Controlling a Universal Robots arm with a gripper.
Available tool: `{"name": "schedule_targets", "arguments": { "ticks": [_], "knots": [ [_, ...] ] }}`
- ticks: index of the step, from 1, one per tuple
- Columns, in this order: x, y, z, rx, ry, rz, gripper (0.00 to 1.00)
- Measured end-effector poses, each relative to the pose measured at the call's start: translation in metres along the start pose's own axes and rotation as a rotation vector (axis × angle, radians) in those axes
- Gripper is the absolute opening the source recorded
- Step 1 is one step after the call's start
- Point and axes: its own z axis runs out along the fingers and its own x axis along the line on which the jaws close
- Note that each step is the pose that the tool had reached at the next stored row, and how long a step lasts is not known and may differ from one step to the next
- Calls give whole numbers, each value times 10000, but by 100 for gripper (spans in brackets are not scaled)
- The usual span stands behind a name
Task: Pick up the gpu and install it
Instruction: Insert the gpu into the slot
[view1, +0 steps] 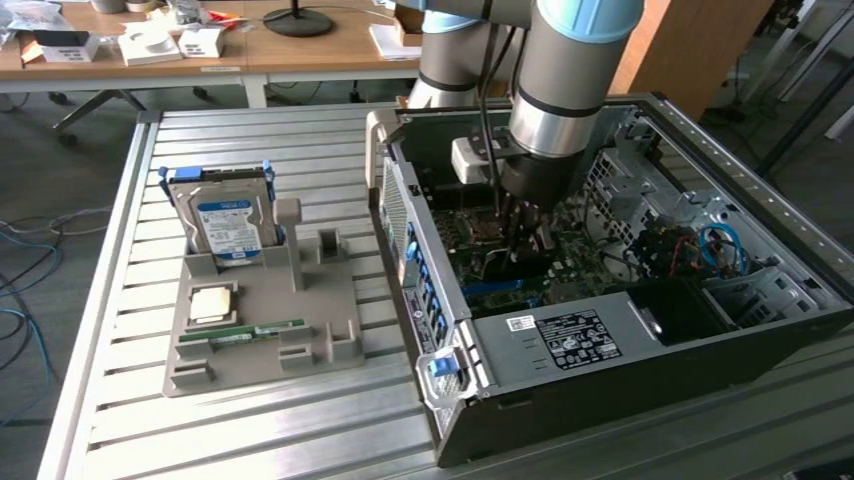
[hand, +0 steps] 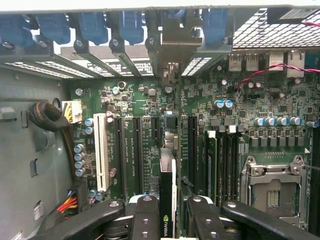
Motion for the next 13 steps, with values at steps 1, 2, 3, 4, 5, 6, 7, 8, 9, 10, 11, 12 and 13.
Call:
{"name": "schedule_targets", "arguments": {
  "ticks": [1,2,3,4,5,6,7,8,9,10,11,12,13],
  "knots": [
    [0,0,2,0,1,0,26],
    [0,0,5,0,1,0,26],
    [-1,0,12,1,-3,0,26],
    [-1,0,19,1,-3,0,26],
    [0,1,24,0,-1,0,26],
    [0,1,28,0,0,0,26],
    [0,2,31,-1,1,0,26],
    [0,2,31,-1,2,0,26],
    [0,2,31,-1,2,0,26],
    [0,2,31,-1,1,0,26],
    [-1,2,32,1,-1,1,26],
    [-1,6,33,2,-2,2,26],
    [-1,6,32,1,-1,2,26]
  ]
}}
